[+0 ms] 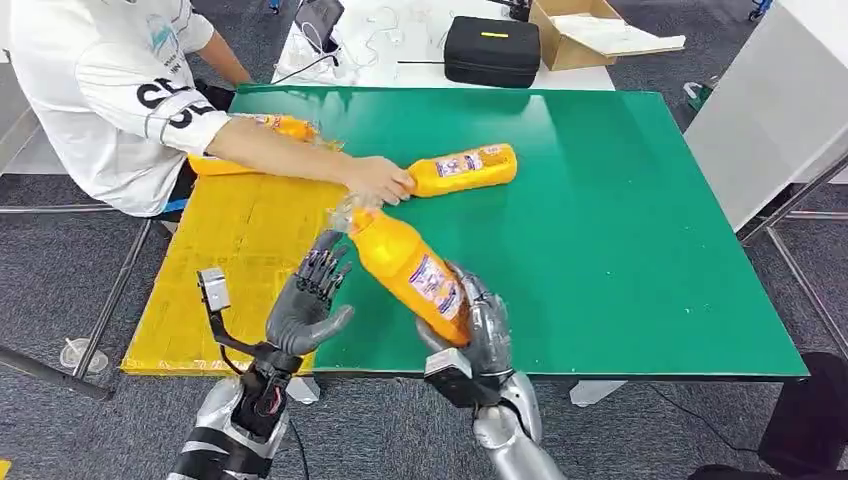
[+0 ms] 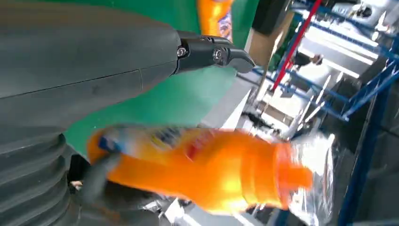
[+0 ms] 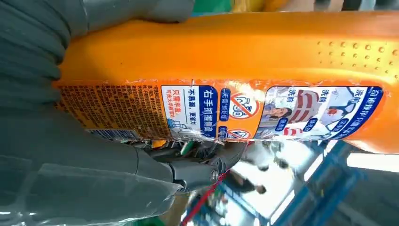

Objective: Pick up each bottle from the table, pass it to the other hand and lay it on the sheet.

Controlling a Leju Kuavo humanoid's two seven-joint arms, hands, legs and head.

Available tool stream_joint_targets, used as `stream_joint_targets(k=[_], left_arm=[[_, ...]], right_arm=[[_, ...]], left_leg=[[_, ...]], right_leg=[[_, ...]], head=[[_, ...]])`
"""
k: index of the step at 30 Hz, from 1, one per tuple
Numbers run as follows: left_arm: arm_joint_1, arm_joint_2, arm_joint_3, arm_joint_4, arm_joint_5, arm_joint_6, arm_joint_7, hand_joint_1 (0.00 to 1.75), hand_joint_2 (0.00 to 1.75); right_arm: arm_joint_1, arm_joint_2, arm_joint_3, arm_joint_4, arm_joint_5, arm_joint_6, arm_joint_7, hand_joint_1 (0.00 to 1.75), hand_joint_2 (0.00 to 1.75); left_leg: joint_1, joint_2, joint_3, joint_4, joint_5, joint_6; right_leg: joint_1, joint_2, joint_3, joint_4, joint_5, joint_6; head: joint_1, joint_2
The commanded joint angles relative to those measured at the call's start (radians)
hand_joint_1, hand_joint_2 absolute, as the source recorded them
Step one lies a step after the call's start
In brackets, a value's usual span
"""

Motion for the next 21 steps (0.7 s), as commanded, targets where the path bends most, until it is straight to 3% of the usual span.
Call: stream_joint_targets(k=[1, 18, 19, 20, 21], left_arm=[[-0.063, 0.056, -0.088, 0.093, -0.018, 0.022, 0.008, 0.00, 1.75], [-0.074, 0.043, -0.080, 0.126, 0.002, -0.003, -0.012, 0.00, 1.75], [-0.064, 0.040, -0.073, 0.108, 0.019, -0.010, -0.005, 0.00, 1.75], [-0.059, 0.036, -0.065, 0.098, 0.032, -0.018, -0.009, 1.54, 1.75], [-0.051, 0.031, -0.056, 0.085, 0.063, -0.037, 0.002, 1.62, 1.75]], right_arm=[[-0.093, 0.043, 0.132, 0.249, 0.028, -0.026, 0.003, 1.75, 1.75], [-0.122, 0.065, 0.208, 0.362, 0.034, -0.006, 0.046, 1.75, 1.75], [-0.124, 0.063, 0.212, 0.371, 0.034, -0.003, 0.049, 1.75, 1.75], [-0.124, 0.062, 0.213, 0.372, 0.035, -0.002, 0.053, 1.75, 1.75], [-0.127, 0.060, 0.217, 0.377, 0.038, 0.008, 0.065, 1.75, 1.75]], left_leg=[[0.000, 0.003, 0.004, -0.001, -0.001, 0.001], [0.000, 0.001, 0.002, -0.001, 0.000, 0.001], [-0.001, 0.002, 0.008, -0.001, -0.002, 0.002], [0.000, 0.002, 0.003, -0.001, -0.001, 0.001], [0.000, 0.002, 0.005, -0.001, -0.002, 0.001]], right_leg=[[0.000, 0.002, 0.003, -0.001, 0.000, -0.001], [0.000, 0.000, 0.002, -0.001, 0.000, -0.001], [0.000, 0.000, 0.007, -0.002, -0.002, -0.002], [0.000, 0.000, 0.003, -0.001, -0.001, -0.001], [0.000, 0.000, 0.004, -0.001, -0.001, -0.001]], head=[[0.000, 0.000], [0.000, 0.000], [0.000, 0.000], [0.000, 0.000], [0.000, 0.000]])
